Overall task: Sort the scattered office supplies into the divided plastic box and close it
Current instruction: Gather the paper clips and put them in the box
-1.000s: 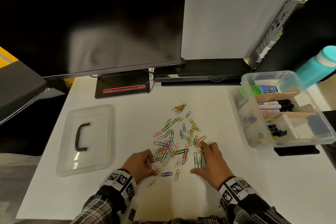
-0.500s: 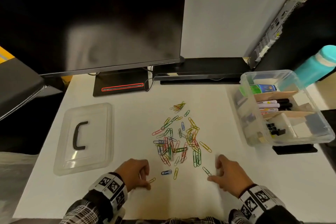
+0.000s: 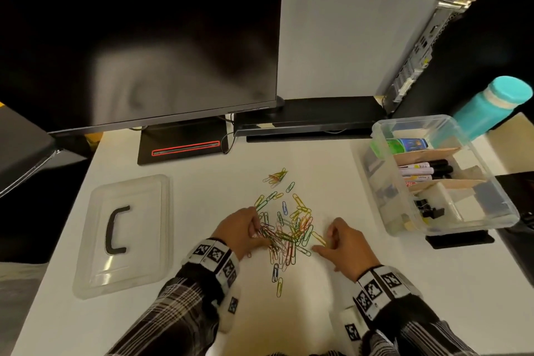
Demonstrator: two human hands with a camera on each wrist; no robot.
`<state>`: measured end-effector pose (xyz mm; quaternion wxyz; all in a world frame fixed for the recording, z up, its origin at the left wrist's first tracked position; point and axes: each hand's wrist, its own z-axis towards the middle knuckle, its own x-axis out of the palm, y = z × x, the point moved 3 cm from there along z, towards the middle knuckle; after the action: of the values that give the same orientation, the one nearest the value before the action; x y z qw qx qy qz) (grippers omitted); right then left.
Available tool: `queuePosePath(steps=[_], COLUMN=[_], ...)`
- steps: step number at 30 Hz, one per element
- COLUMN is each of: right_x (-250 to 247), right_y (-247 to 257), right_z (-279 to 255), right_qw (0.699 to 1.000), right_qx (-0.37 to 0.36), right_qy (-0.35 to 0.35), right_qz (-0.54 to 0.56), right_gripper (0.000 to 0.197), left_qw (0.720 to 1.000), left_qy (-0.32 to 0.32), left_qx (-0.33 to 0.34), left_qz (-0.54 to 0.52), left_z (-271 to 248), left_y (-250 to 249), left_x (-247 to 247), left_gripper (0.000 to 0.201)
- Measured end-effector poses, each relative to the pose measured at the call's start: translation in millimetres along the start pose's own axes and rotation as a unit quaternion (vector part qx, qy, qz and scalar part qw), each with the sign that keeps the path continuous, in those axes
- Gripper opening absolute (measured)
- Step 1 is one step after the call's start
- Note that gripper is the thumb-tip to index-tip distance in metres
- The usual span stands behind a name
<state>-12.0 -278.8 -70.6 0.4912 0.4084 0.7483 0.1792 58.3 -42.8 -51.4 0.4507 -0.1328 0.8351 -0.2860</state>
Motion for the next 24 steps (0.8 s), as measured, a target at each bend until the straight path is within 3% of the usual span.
queuePosePath(steps=[4, 7, 11, 14, 18, 20, 24], right_x=[1, 16, 28, 12, -8, -5, 12], right_y=[-21, -9, 16, 28, 46, 58, 77], right_z=[-3, 2, 13, 28, 58, 73, 95], right_qw=[0.999, 1.000, 0.996, 0.993, 0.973, 0.963, 0.962], right_qx=[0.033, -0.013, -0.069, -0.105, -0.178, -0.201, -0.204], right_qy=[-0.004, -0.013, 0.033, -0.011, -0.081, -0.073, -0.023], right_qz=[-0.012, -0.022, -0.046, -0.053, -0.125, -0.162, -0.182], right_gripper=[0.070, 0.069, 0.038, 0.021, 0.026, 0.030, 0.051], left_qw=[0.983, 0.945, 0.942, 0.966, 0.990, 0.987, 0.974], left_qy=[0.141, 0.190, 0.148, 0.103, -0.040, -0.061, 0.028], left_qx=[-0.037, -0.015, 0.020, 0.021, 0.050, 0.068, 0.082], left_qz=[0.111, 0.264, 0.302, 0.237, 0.125, 0.135, 0.210], left_z=[-24, -25, -4, 13, 54, 82, 111], left_y=[13, -6, -34, -42, -44, -43, -43], left_x=[17, 36, 41, 19, -22, -28, -16], left_gripper=[0.054, 0.063, 0.057, 0.048, 0.022, 0.045, 0.082])
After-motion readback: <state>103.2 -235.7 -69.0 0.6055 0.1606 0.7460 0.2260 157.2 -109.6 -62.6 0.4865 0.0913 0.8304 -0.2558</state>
